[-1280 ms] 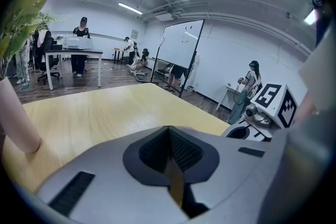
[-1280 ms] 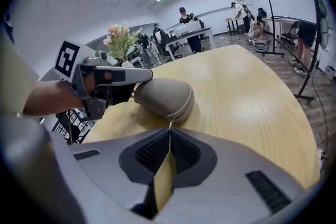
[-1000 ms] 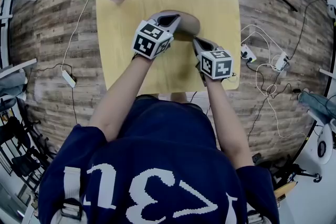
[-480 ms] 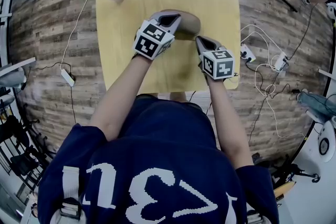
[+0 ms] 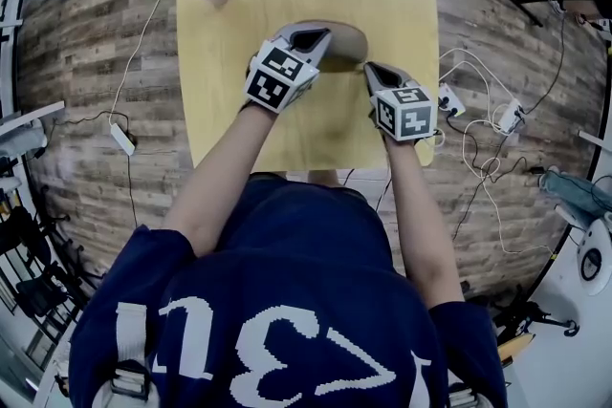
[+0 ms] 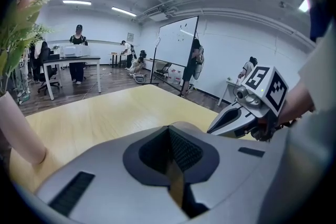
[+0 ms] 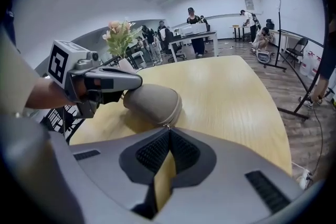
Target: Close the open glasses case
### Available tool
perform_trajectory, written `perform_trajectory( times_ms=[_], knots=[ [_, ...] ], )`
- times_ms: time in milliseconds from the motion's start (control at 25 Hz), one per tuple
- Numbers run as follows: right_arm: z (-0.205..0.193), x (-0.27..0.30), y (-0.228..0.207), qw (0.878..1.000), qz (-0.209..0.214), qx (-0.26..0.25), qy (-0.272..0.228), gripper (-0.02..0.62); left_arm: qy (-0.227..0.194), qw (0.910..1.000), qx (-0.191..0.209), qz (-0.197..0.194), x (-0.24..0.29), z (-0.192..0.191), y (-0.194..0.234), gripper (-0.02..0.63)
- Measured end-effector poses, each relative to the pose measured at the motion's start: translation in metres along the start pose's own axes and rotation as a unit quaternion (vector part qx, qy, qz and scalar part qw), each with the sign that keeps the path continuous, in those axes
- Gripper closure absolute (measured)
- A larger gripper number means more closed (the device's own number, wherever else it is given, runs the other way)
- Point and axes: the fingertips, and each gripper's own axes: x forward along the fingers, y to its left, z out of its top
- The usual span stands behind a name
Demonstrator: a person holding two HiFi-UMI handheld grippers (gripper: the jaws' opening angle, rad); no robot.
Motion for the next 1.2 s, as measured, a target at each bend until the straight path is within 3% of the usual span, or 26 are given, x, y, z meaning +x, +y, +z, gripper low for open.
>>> perform_trajectory(
  times_ms=[360, 480, 720, 1200],
  knots=[
    [0.001, -0.003, -0.001, 1.0, 0.007, -0.007, -0.005, 0.571, -0.003, 0.9998, -0.007, -0.017, -0.001, 0.001, -0.002, 0.594],
    [0.006, -0.001, -0.01, 1.0, -0.003, -0.013, -0.007, 0.571, 0.005, 0.9998, 0.01, -0.018, -0.001, 0.0, -0.004, 0.594],
    [0.018, 0.005, -0.019, 0.998, -0.008, -0.058, 0.016, 0.569, 0.007, 0.9998, 0.011, -0.015, -0.001, -0.001, -0.002, 0.594],
    [0.041, 0.015, -0.031, 0.995, -0.002, -0.101, 0.024, 0.571, 0.011, 0.9993, 0.019, -0.032, -0.001, -0.001, -0.007, 0.594]
  ],
)
